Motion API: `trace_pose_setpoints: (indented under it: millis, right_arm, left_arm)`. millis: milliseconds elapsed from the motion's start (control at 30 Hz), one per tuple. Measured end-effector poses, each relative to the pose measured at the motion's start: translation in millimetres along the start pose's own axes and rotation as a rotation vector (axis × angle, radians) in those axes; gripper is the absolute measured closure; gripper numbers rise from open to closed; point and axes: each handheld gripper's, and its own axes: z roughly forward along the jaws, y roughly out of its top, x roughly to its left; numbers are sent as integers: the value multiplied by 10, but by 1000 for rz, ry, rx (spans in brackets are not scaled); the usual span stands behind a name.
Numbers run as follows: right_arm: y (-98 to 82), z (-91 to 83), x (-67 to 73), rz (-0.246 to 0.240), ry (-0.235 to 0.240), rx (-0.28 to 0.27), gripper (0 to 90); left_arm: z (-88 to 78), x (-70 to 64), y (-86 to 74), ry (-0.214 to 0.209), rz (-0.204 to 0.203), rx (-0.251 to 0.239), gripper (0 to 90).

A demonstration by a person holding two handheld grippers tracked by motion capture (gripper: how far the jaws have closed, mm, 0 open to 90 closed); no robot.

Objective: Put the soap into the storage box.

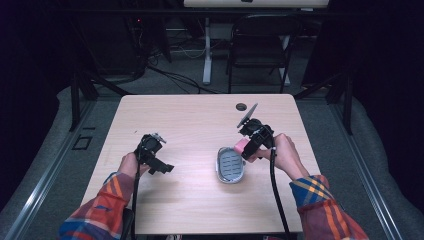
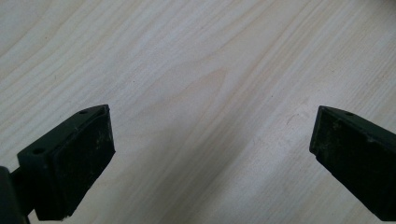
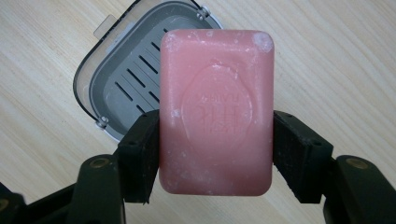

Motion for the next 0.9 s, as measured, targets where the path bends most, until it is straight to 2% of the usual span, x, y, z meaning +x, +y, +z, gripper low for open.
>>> trace_pose_setpoints:
  millis: [433,667,833,900]
  right_arm:
    - [83,88,95,-11,2,12,370]
    - [160,204,165,-17,7,40,370]
    - [194,271,199,-24,-6,58,370]
    - [208,298,212,-15,-4,68,369]
  left_arm:
    - [-3,3,-2,-4,1,-1,0]
    - [-3,4,-2,-6,2,-1,0]
    - [-2,2,-1,-5,3,1,0]
    - [-3,3,-2,-6,3,-1,0]
